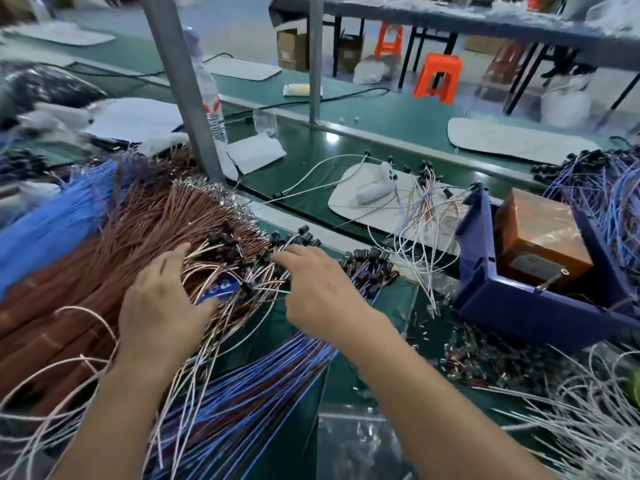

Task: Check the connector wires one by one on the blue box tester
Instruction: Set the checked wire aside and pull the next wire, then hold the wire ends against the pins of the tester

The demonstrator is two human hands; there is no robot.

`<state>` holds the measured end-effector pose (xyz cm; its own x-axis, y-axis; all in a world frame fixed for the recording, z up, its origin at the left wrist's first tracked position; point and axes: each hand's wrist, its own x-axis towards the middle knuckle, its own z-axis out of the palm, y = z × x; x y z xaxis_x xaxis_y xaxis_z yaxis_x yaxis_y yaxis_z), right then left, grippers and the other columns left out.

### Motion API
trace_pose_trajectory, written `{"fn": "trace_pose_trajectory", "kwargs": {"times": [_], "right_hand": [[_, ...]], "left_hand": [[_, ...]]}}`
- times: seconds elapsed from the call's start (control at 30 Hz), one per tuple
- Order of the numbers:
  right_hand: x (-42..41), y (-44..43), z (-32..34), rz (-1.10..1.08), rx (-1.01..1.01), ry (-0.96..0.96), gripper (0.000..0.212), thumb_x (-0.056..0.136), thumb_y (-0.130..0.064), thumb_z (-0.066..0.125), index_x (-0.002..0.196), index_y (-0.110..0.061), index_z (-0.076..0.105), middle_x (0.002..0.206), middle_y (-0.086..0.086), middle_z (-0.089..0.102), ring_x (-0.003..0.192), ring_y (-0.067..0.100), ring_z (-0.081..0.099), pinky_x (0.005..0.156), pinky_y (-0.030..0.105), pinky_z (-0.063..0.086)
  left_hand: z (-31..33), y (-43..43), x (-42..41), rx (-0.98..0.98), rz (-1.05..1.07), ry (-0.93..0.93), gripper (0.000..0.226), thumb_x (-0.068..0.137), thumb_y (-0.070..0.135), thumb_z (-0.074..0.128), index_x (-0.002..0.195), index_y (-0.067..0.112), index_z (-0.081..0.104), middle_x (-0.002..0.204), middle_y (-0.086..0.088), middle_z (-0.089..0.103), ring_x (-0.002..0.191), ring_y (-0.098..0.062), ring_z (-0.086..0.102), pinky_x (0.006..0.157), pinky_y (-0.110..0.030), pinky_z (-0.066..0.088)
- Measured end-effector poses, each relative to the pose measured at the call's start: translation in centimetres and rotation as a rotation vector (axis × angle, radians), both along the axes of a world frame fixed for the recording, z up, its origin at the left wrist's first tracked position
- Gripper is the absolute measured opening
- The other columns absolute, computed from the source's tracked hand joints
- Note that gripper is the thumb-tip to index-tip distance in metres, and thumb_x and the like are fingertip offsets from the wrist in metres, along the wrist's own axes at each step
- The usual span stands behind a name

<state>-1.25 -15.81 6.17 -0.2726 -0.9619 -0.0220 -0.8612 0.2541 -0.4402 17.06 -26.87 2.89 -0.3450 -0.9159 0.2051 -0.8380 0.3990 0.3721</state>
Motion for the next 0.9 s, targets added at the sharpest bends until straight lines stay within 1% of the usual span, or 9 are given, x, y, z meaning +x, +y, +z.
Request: {"fn": "trace_pose_trajectory", "kwargs": {"times": [0.23, 0.33, 0.4, 0.53, 0.67, 0.73, 0.8, 0.83, 0.9], "right_hand": [[0.9, -5.5, -2.2, 0.209, 0.098, 0.192, 0.086, 0.076, -0.008, 0.068, 0.154, -0.022, 0.035, 0.134, 0.007, 0.058, 0.130, 0.028, 0.048, 0.115, 0.045, 0.036], [0.9, -4.9, -3.1, 0.157, 0.058, 0.180, 0.086, 0.079, -0.003, 0.064, 0.156, -0.023, 0.030, 0.125, 0.007, 0.061, 0.122, 0.030, 0.051, 0.113, 0.045, 0.035], [0.6, -4.1, -3.3, 0.126, 0.018, 0.217, 0.073, 0.081, -0.003, 0.057, 0.149, -0.021, 0.037, 0.119, 0.007, 0.063, 0.114, 0.030, 0.052, 0.108, 0.045, 0.037], [-0.8, -1.8, -2.8, 0.069, 0.049, 0.287, 0.040, 0.081, -0.004, 0.056, 0.117, -0.017, 0.051, 0.106, 0.006, 0.063, 0.105, 0.030, 0.052, 0.094, 0.041, 0.037], [-1.9, -0.6, -2.3, -0.068, 0.065, 0.235, 0.035, 0.078, 0.005, 0.055, 0.100, -0.018, 0.042, 0.080, -0.001, 0.045, 0.096, 0.029, 0.051, 0.079, 0.037, 0.035], [-2.3, -0.1, -2.2, -0.120, 0.002, 0.172, 0.047, 0.075, 0.010, 0.054, 0.109, -0.021, 0.040, 0.093, 0.000, 0.050, 0.101, 0.028, 0.051, 0.080, 0.035, 0.037], [-2.5, 0.1, -2.3, -0.051, -0.050, 0.230, 0.072, 0.073, 0.008, 0.059, 0.136, -0.022, 0.040, 0.134, 0.005, 0.051, 0.125, 0.030, 0.047, 0.100, 0.040, 0.043], [-2.5, 0.1, -2.4, 0.018, -0.044, 0.262, 0.085, 0.073, 0.006, 0.061, 0.148, -0.025, 0.034, 0.150, 0.007, 0.043, 0.137, 0.030, 0.039, 0.111, 0.043, 0.038], [-2.1, -0.1, -2.7, 0.153, 0.001, 0.290, 0.094, 0.075, 0.001, 0.063, 0.156, -0.027, 0.027, 0.160, 0.004, 0.034, 0.148, 0.028, 0.027, 0.121, 0.044, 0.027]], "left_hand": [[-1.2, 0.4, 0.7, 0.050, 0.114, 0.036, 0.076, 0.078, 0.033, 0.087, 0.142, 0.012, 0.051, 0.132, -0.014, 0.060, 0.121, -0.035, 0.053, 0.104, -0.051, 0.044], [-0.7, 0.5, 0.0, -0.001, 0.093, 0.041, 0.046, 0.081, 0.024, 0.083, 0.122, 0.014, 0.066, 0.110, -0.011, 0.068, 0.097, -0.027, 0.056, 0.089, -0.047, 0.049], [-0.7, 1.0, -0.8, -0.030, 0.021, 0.073, 0.037, 0.079, 0.016, 0.083, 0.115, 0.016, 0.071, 0.101, -0.008, 0.070, 0.087, -0.020, 0.051, 0.084, -0.044, 0.049], [-1.4, 2.4, -2.9, 0.088, -0.131, 0.180, 0.038, 0.086, 0.010, 0.074, 0.122, 0.020, 0.071, 0.109, -0.005, 0.070, 0.099, -0.024, 0.061, 0.093, -0.041, 0.050], [-2.0, 3.1, -4.8, 0.147, -0.292, 0.240, 0.034, 0.089, 0.008, 0.068, 0.121, 0.020, 0.073, 0.114, 0.000, 0.072, 0.108, -0.022, 0.064, 0.099, -0.037, 0.050], [-2.1, 3.1, -5.4, 0.191, -0.354, 0.256, 0.039, 0.086, 0.008, 0.069, 0.122, 0.023, 0.072, 0.114, 0.005, 0.072, 0.106, -0.014, 0.064, 0.097, -0.028, 0.049], [-2.0, 2.8, -5.6, 0.280, -0.400, 0.267, 0.043, 0.081, 0.011, 0.072, 0.121, 0.027, 0.072, 0.108, 0.012, 0.072, 0.096, -0.005, 0.064, 0.091, -0.015, 0.048], [-1.8, 2.4, -5.6, 0.335, -0.415, 0.279, 0.044, 0.079, 0.014, 0.075, 0.122, 0.028, 0.072, 0.106, 0.016, 0.072, 0.093, -0.001, 0.065, 0.088, -0.009, 0.048], [-1.3, 1.7, -5.3, 0.430, -0.380, 0.341, 0.046, 0.079, 0.023, 0.079, 0.124, 0.029, 0.073, 0.106, 0.019, 0.074, 0.096, 0.003, 0.067, 0.092, -0.015, 0.052]]}}
